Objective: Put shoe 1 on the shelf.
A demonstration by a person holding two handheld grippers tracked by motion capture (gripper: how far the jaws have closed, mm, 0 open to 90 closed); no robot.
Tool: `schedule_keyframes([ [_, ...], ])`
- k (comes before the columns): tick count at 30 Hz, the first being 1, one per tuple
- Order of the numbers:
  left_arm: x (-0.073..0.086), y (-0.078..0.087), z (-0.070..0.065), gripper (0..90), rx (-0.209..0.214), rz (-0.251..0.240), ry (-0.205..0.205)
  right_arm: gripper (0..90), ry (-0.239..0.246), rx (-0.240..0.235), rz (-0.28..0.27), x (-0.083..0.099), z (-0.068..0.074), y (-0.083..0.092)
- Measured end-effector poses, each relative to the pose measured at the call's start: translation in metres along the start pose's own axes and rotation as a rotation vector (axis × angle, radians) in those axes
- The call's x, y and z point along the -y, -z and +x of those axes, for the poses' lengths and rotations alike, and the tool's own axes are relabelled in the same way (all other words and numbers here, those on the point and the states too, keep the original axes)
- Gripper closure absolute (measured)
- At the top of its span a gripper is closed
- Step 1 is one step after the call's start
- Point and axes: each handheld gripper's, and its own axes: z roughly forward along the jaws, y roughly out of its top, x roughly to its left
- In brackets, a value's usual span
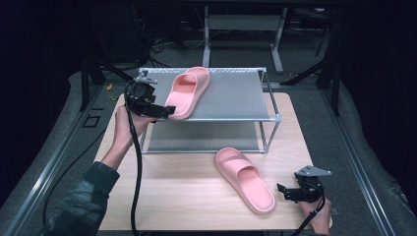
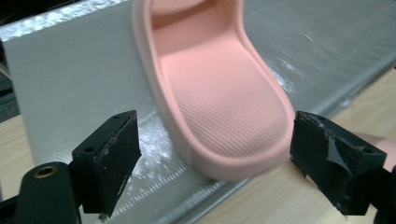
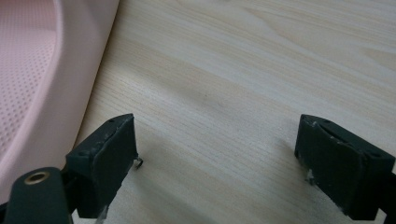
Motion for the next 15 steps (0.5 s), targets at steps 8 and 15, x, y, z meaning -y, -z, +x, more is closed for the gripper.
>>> schedule_keyframes([
  [8,0.012,-0.008,-0.007,33.4,0.001,0.031,-0.033,12.6,0.000,0.001,0.000,0.000,0.000,0.000],
  [15,0.015,-0.015,-0.014,39.1,0.003,0.016,-0.019,12.7,-0.001,0.001,0.000,0.000,0.000,0.000],
])
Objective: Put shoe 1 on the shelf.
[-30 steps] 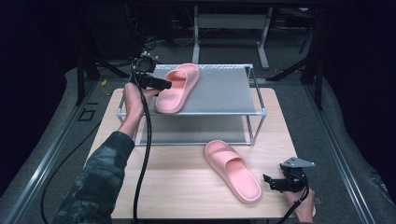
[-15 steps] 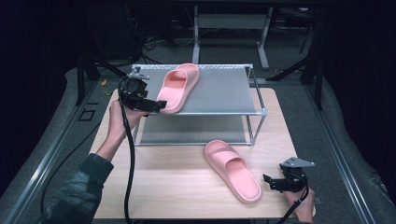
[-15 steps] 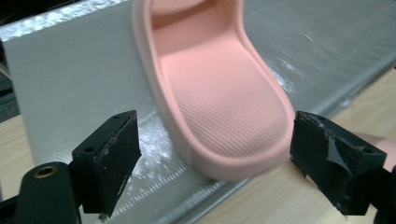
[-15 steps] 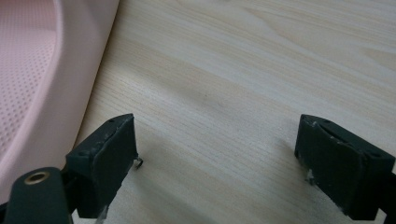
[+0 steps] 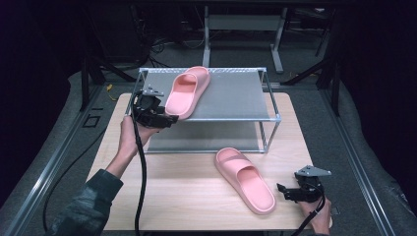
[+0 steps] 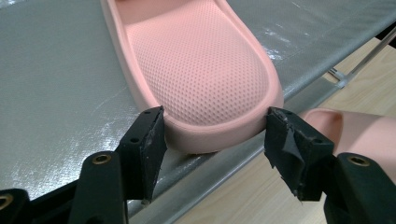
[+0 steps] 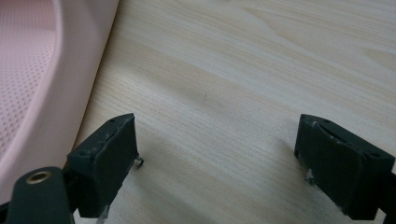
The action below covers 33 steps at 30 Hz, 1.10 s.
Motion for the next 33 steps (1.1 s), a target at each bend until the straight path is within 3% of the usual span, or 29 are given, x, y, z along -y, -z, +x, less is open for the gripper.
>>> schedule_keyframes([
  [11,-0.006,-0.009,-0.015,46.6,0.020,-0.017,-0.023,12.8,0.000,0.000,0.000,0.000,0.000,0.000],
  [21,-0.013,-0.020,-0.024,47.3,0.026,-0.017,-0.024,12.8,0.000,-0.002,0.000,0.000,0.000,0.000],
  [26,-0.012,-0.018,-0.023,40.1,0.037,-0.006,-0.023,12.9,-0.003,-0.003,-0.004,0.000,0.000,0.000],
  [33,-0.001,-0.001,-0.018,24.6,0.024,-0.009,-0.033,12.9,-0.002,-0.003,-0.002,0.000,0.000,0.000],
])
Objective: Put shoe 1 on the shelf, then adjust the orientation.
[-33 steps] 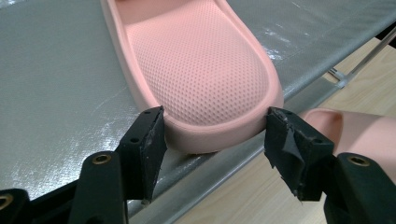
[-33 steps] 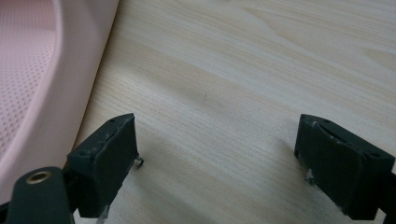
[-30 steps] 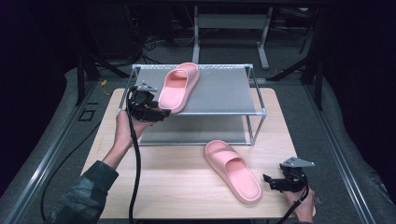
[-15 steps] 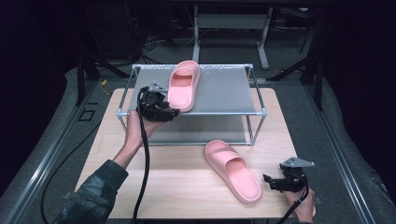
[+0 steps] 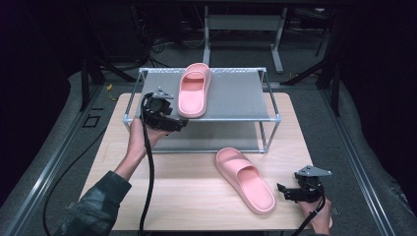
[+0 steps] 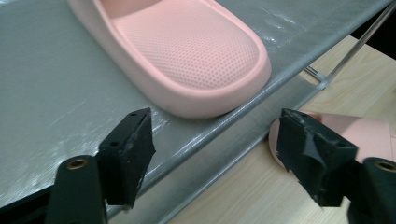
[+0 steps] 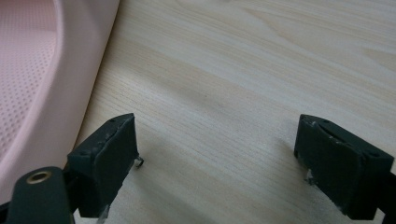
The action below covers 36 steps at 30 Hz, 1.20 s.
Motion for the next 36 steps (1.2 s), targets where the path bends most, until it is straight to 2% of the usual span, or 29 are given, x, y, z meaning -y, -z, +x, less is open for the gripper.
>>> schedule_keyframes([
  [4,0.006,0.008,0.002,18.8,-0.003,0.003,-0.008,13.0,-0.001,0.001,0.000,0.000,0.000,0.000],
  [5,0.014,0.015,0.004,17.0,-0.010,0.004,-0.015,13.1,-0.001,0.001,0.001,0.000,0.000,0.000],
  [12,0.034,0.025,0.008,14.2,-0.022,0.007,-0.017,13.2,-0.002,0.001,0.000,0.000,0.000,0.000],
  [16,0.053,0.030,0.009,11.5,-0.037,0.014,-0.018,13.2,-0.002,0.002,0.001,0.000,0.000,0.000],
  [17,0.053,0.030,0.009,11.0,-0.037,0.014,-0.018,13.2,-0.002,0.002,0.000,0.000,0.000,0.000],
  [19,0.064,0.030,0.008,9.7,-0.047,0.022,-0.022,13.2,-0.002,0.003,0.001,0.000,0.000,0.000],
  [25,0.083,0.030,0.008,5.7,-0.065,0.035,-0.020,13.3,-0.002,0.003,0.000,0.000,0.000,0.000],
  [26,0.091,0.028,0.009,4.8,-0.069,0.041,-0.015,13.3,-0.002,0.003,0.001,0.000,0.000,0.000],
  [27,0.091,0.028,0.009,4.4,-0.069,0.041,-0.015,13.3,-0.002,0.003,0.001,0.000,0.000,0.000],
  [30,0.110,0.023,0.011,3.2,-0.077,0.060,-0.006,13.4,-0.003,0.004,0.000,0.000,0.000,0.000],
  [31,0.110,0.023,0.011,2.5,-0.077,0.060,-0.006,13.4,-0.003,0.004,0.001,0.000,0.000,0.000],
  [32,0.121,0.019,0.012,2.3,-0.075,0.063,0.014,13.4,-0.003,0.003,0.001,0.000,0.000,0.000],
  [35,0.138,0.013,0.013,1.6,-0.075,0.079,0.027,13.4,-0.003,0.002,0.001,0.000,0.000,0.000],
  [36,0.138,0.013,0.013,1.4,-0.075,0.079,0.027,13.4,-0.003,0.002,0.001,0.000,0.000,0.000],
])
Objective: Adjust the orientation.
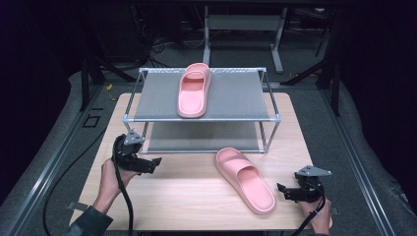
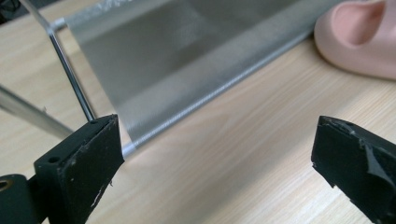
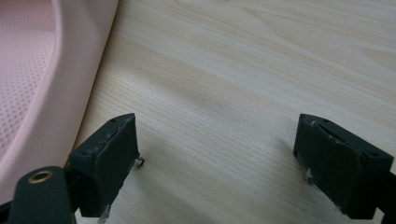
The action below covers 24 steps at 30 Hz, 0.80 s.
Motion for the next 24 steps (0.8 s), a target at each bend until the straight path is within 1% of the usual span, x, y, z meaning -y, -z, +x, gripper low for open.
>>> schedule_keyframes([
  [1,0.010,-0.005,0.001,1.1,0.004,0.009,0.007,13.4,0.002,0.000,0.002,0.000,0.000,0.000],
  [2,0.015,-0.007,0.000,1.1,0.001,0.015,0.010,13.4,0.000,0.000,0.000,0.000,0.000,0.000],
  [3,0.020,-0.009,0.000,0.9,-0.003,0.019,0.009,13.4,-0.001,0.001,-0.001,0.000,0.000,0.000],
  [4,0.025,-0.012,-0.001,0.7,-0.003,0.020,0.018,13.4,-0.001,0.000,0.000,0.000,0.000,0.000],
  [5,0.025,-0.012,-0.001,0.7,-0.003,0.020,0.018,13.4,-0.001,0.000,0.000,0.000,0.000,0.000],
  [6,0.033,-0.017,-0.002,0.1,-0.004,0.031,0.023,13.4,-0.002,0.000,0.000,0.000,0.000,0.000],
  [8,0.040,-0.020,-0.003,0.1,0.002,0.027,0.029,13.5,-0.003,-0.001,0.000,0.000,0.000,0.000],
  [9,0.040,-0.020,-0.003,0.1,0.002,0.027,0.029,13.5,-0.003,-0.001,0.000,0.000,0.000,0.000],
  [10,0.046,-0.024,-0.005,0.0,-0.004,0.028,0.033,13.5,-0.003,0.000,0.005,0.000,0.000,0.001],
  [11,0.046,-0.024,-0.005,0.0,-0.004,0.028,0.033,13.5,-0.003,0.000,0.005,0.000,0.000,0.001],
  [12,0.052,-0.028,-0.006,0.0,0.000,0.033,0.035,13.5,-0.007,-0.001,-0.003,0.000,0.000,0.000],
  [14,0.056,-0.031,-0.008,0.0,-0.006,0.033,0.030,13.4,-0.009,0.000,-0.008,0.000,0.000,0.000],
  [16,0.061,-0.034,-0.009,0.0,-0.017,0.037,0.031,11.5,-0.008,-0.001,-0.006,0.000,0.000,0.000],
  [17,0.063,-0.035,-0.010,0.0,-0.016,0.032,0.038,10.3,-0.012,0.007,-0.009,-0.001,0.000,0.000],
  [18,0.065,-0.036,-0.010,0.0,-0.015,0.031,0.036,9.9,-0.017,0.006,-0.002,-0.001,0.000,0.001],
  [19,0.068,-0.037,-0.011,0.0,-0.017,0.031,0.036,9.6,-0.034,-0.003,-0.015,-0.001,0.000,0.002],
  [21,0.072,-0.039,-0.011,0.0,-0.016,0.031,0.041,9.5,-0.051,-0.014,-0.036,0.000,0.002,0.005],
  [22,0.074,-0.040,-0.011,0.0,-0.022,0.033,0.042,9.3,-0.050,-0.014,-0.038,-0.002,0.004,0.007],
  [23,0.076,-0.041,-0.010,0.0,-0.022,0.032,0.049,9.3,-0.051,0.005,-0.038,-0.003,0.007,0.009],
  [24,0.077,-0.042,-0.010,0.0,-0.022,0.034,0.053,9.2,-0.056,-0.016,-0.046,-0.006,0.009,0.011],
])
